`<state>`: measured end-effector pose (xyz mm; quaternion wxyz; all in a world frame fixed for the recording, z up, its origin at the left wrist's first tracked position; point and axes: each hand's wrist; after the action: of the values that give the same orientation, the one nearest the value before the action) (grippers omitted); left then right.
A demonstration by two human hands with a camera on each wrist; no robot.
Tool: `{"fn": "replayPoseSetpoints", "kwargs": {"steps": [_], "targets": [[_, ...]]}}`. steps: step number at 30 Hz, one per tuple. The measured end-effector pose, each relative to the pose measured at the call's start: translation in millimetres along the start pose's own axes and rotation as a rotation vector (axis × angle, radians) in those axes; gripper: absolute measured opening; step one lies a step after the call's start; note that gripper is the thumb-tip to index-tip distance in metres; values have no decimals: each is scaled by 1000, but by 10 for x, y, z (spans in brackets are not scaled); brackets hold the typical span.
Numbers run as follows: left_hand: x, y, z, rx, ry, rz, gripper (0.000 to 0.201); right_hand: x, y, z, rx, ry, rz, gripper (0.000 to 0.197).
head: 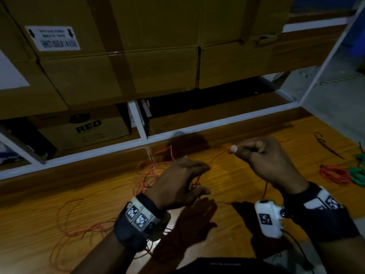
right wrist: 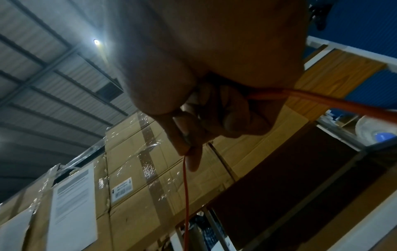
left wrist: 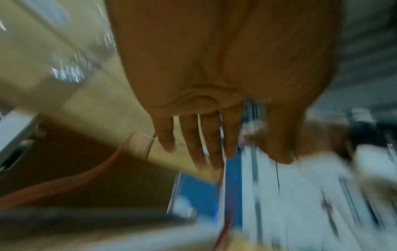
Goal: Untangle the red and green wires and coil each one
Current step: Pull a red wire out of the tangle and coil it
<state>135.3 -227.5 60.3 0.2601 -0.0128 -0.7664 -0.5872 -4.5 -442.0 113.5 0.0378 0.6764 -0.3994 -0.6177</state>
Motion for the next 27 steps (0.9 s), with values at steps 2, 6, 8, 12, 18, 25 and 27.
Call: {"fn": "replayPoseSetpoints", "kwargs": {"steps": [2, 6, 8, 12, 18, 25, 27], "targets": [[-186, -191, 29, -29, 20, -15, 48, 13, 85, -29, 51, -10, -6, 15], [-529, -206, 150, 182, 291, 513, 36, 242, 351, -59, 164, -90, 22, 14], [-658, -74, 141, 408, 509, 690, 15, 398, 527, -42, 236, -153, 40, 12], [-1615, 105, 390, 685, 1188, 713, 21, 607, 804, 30, 371, -210, -28, 24], [-1941, 147, 460, 471, 1246, 271, 38, 563, 277, 59, 146, -187, -108, 19], [-161, 114, 107, 406, 355, -79, 67, 382, -31, -78, 118, -108, -174, 15], [110, -10, 68, 302, 176, -293, 71, 348, -39, -87, 105, -93, -184, 15]]}}
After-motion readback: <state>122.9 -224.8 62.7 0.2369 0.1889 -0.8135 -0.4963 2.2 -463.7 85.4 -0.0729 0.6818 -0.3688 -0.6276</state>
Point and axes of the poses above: each hand's wrist, its own z-axis away from the middle knuckle, its own y-axis out of the back of the hand, x = y × z, and after that the axes turned 8 degrees about y, right-handed
